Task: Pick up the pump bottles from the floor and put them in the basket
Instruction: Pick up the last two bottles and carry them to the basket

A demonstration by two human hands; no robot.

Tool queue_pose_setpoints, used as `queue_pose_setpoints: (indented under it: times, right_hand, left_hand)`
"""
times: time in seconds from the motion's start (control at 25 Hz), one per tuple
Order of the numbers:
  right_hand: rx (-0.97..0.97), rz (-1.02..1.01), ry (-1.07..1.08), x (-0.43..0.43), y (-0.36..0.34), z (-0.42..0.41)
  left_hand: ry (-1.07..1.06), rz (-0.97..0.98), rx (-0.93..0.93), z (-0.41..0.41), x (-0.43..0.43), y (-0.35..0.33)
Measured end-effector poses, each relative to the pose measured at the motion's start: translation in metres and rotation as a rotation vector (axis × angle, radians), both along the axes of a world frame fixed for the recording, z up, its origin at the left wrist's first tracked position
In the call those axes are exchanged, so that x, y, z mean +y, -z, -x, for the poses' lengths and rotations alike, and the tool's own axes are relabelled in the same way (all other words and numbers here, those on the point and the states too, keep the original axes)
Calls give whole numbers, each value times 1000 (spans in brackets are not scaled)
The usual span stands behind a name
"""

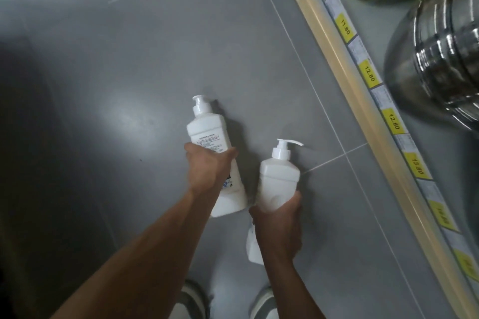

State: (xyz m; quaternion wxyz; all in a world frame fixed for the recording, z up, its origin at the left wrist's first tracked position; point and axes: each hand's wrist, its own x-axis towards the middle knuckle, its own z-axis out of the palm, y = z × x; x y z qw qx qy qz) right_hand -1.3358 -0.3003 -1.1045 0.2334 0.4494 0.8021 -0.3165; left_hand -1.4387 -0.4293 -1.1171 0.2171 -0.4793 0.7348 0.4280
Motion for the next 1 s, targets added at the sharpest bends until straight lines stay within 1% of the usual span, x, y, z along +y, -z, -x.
queue_pose_setpoints:
  times: [0.2,0.36,0.48,0.6,0.8,1.0]
  right_hand:
    - [-51,-37,14,1,2,3]
    - [-53,-45,26,1,-11,5]
    - [-52,-30,25,0,-36,3]
    - [-41,-24,-15,-5,-77,12]
    - [33,-24,-79,-17,-176,49]
    - [80,-6,-129,-37,-320,75]
  left_hand:
    - [305,129,-69,-12,-21,-11]
    - [367,193,-88,-30,-41,-25]
    - [422,257,-97,-40,-52,-53]
    - [453,288,-97,-36,-63,-105]
    - [444,288,-66,-19,-82,-213]
    - [415,288,-20,-13,-99,-358]
